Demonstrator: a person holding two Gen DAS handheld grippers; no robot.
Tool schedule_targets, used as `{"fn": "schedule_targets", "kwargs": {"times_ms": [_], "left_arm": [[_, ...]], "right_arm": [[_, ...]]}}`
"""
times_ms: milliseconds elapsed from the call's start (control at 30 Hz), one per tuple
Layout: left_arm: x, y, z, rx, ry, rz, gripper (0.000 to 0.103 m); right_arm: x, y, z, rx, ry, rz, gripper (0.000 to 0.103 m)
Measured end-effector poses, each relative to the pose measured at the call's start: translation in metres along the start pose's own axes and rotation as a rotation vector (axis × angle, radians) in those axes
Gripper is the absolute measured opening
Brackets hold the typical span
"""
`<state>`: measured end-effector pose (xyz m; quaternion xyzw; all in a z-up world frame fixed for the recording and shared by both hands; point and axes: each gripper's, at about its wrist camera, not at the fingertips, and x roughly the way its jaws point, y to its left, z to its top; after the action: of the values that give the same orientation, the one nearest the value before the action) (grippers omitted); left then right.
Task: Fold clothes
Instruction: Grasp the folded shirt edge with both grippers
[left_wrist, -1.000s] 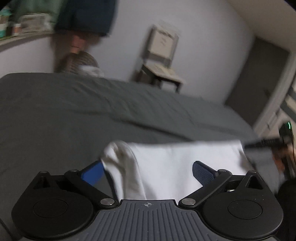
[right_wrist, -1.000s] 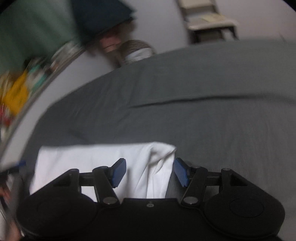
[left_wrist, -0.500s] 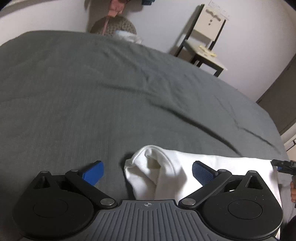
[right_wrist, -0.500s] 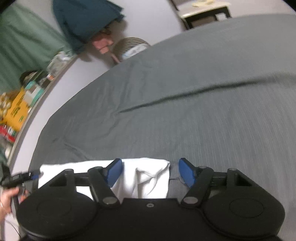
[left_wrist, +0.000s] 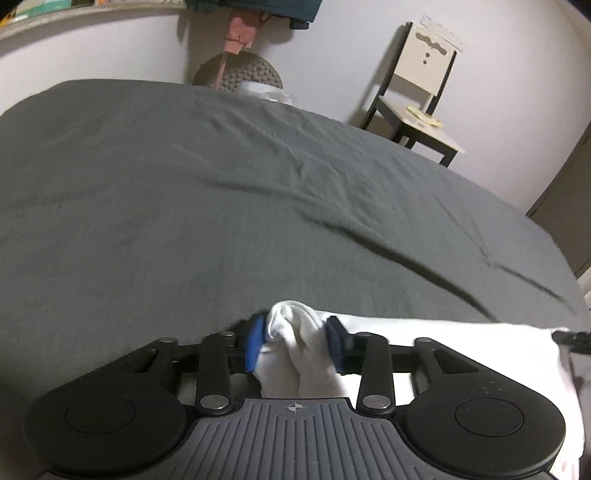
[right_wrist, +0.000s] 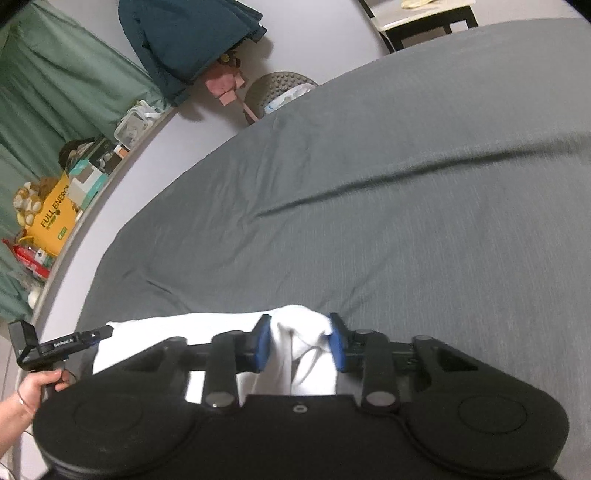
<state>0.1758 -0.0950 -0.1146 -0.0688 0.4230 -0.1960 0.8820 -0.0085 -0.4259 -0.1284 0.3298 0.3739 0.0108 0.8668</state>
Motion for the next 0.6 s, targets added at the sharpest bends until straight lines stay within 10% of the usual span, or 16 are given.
{"fn": "schedule_targets", "kwargs": {"times_ms": [167,600], "left_arm": [[-0.008,-0.010,-0.007,0.026,-0.053,0.045,0.014],[-0.053,-0.033,0.037,0.113,-0.258,0.126,0.013]], "right_arm": [[-0.004,0.019,-0.004,-0.094,-0.042,-0.027,0.017],[-0.022,0.065,0.032,-0.215,-0.238,-0.001,0.015]]}}
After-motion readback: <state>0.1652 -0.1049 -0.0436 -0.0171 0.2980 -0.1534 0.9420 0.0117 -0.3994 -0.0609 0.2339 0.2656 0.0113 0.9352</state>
